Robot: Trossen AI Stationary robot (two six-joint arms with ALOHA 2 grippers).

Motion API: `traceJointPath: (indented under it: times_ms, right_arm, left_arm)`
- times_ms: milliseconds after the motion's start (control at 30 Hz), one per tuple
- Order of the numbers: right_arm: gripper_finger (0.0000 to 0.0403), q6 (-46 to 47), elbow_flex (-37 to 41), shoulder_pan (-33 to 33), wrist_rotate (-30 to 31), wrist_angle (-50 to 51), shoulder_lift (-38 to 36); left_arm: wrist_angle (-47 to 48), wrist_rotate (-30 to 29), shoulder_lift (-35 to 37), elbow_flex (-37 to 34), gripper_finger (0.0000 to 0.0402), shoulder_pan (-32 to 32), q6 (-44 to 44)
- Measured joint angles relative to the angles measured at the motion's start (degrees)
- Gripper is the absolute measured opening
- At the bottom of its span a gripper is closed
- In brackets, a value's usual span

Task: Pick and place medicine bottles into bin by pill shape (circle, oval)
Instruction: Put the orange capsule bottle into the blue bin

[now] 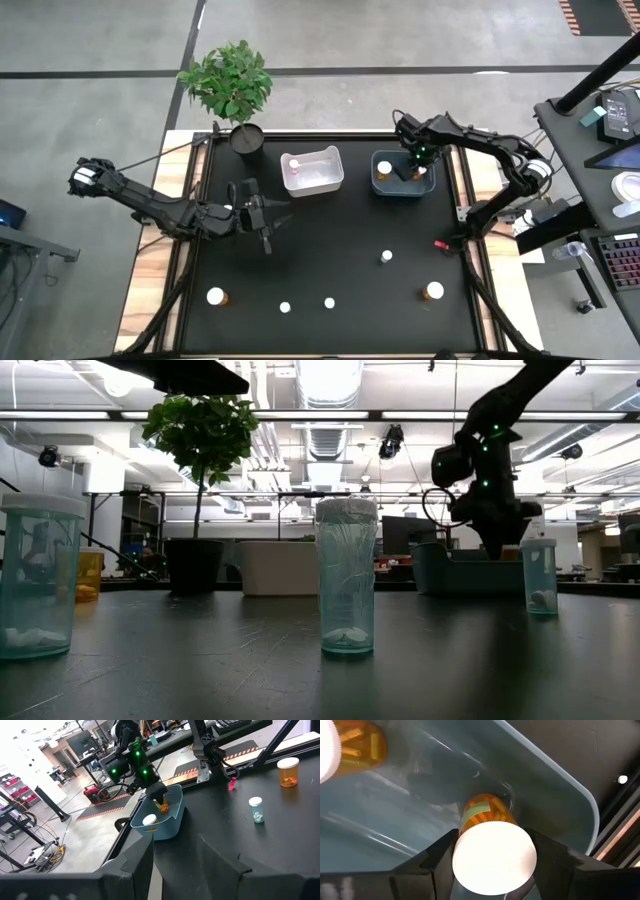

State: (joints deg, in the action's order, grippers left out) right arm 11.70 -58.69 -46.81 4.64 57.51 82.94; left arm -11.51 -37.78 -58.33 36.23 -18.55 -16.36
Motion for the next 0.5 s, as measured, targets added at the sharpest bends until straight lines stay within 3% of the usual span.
traceJointPath:
  times_ms: [500]
  right_arm:
    - [0.0262,0.0,0.7,0.0,0.0,-1.0,0.0]
  left_arm:
    - [0.0,0.0,0.0,0.0,0.0136,0.0,0.0]
